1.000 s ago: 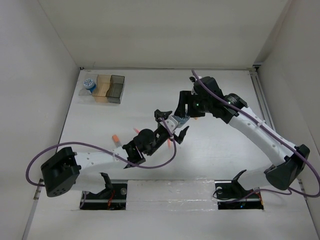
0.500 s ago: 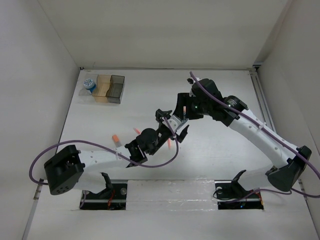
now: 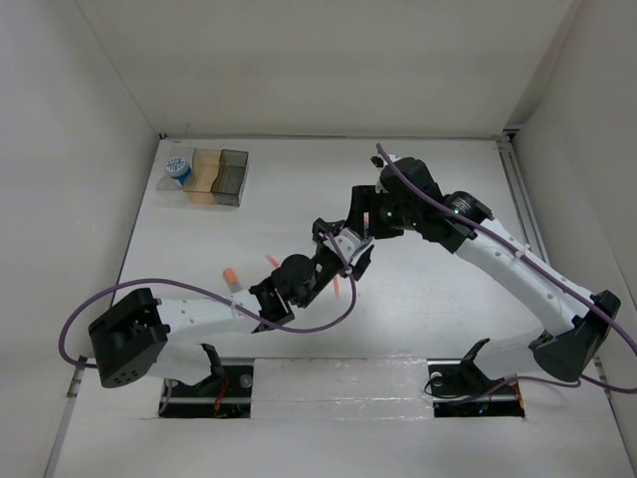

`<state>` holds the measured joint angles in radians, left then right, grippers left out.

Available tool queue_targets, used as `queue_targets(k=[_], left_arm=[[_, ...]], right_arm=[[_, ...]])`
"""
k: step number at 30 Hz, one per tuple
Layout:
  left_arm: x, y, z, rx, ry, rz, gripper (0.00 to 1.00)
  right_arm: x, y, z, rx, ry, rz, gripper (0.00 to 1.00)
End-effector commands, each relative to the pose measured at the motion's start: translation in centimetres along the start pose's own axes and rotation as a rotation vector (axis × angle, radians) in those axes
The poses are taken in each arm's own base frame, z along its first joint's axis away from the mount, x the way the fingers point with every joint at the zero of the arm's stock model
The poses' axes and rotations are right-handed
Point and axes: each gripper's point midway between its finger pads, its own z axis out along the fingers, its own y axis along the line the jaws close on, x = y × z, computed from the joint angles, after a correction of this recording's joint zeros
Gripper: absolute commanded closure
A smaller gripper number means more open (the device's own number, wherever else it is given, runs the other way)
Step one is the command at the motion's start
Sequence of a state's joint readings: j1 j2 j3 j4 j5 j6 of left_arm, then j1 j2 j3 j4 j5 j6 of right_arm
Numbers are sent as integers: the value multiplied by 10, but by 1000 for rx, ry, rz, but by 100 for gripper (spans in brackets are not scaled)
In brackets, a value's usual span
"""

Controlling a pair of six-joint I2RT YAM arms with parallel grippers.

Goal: Sort the stationery into containers
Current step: Place the stationery in the storage box.

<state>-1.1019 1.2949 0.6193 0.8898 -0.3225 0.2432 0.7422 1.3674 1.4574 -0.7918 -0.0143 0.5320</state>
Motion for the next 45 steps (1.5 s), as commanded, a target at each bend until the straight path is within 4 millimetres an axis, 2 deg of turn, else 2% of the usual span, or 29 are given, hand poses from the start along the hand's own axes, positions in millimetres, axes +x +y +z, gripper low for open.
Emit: queue_targets(k=[1,10,13,14,15,16,17,18,21,23,24,25,26,27,28,30,33,34,37,38,42,45], left_arm=[[-33,6,8,-27,-88,-31,25],[-38,8,11,-37,-94,-34,43],[-32,6,12,-34,-76,-27,61],[-37,6,14,-36,-86,-31,68],[-34,6,13,-34,-75,-27,81],[-36,7,14,-44,-73,-38,86],[-35,6,17,-43,-66,-35,96],[-33,8,16,-53,-55,-32,100],[-39,8,18,-54,-62,-44,100],[-37,7,18,-53,-54,-51,100],[-37,7,18,-52,-54,-62,100],[-41,9,18,-43,-65,-63,100],[-45,8,17,-34,-76,-77,100],[-40,8,16,-32,-66,-73,100],[-44,11,16,-33,-77,-87,100],[-48,13,14,-34,-87,-91,100],[-44,12,13,-33,-78,-88,100],[-44,12,13,-33,-78,-88,100],[-44,10,13,-24,-80,-97,100],[-44,10,13,-24,-80,-97,100],[-43,13,11,-33,-78,-97,100],[-44,23,13,-59,-85,-128,100]], right_arm=[[-30,25,-15,-87,-121,4,100],[-27,32,-12,-100,-113,-7,100],[-27,32,-12,-100,-113,-7,100],[-29,34,-14,-105,-121,-7,100],[-29,34,-14,-105,-121,-7,100],[-29,34,-14,-105,-121,-7,100],[-29,34,-14,-105,-121,-7,100],[-29,34,-14,-105,-121,-7,100],[-29,34,-14,-105,-121,-7,100],[-27,32,-12,-100,-113,-7,91],[-30,34,-12,-107,-125,-7,72],[-28,33,-15,-109,-128,-7,60],[-32,35,-15,-117,-140,-7,51],[-34,38,-19,-136,-152,-8,40],[-34,38,-19,-136,-152,-8,35],[-37,36,-23,-134,-164,-3,30],[-44,31,-23,-124,-182,9,22],[-45,31,-26,-129,-189,9,13],[-47,23,-24,-116,-187,22,9],[-49,19,-24,-108,-193,28,0],[-60,7,-31,-83,-230,50,0],[-68,-15,-41,-25,-266,82,0]])
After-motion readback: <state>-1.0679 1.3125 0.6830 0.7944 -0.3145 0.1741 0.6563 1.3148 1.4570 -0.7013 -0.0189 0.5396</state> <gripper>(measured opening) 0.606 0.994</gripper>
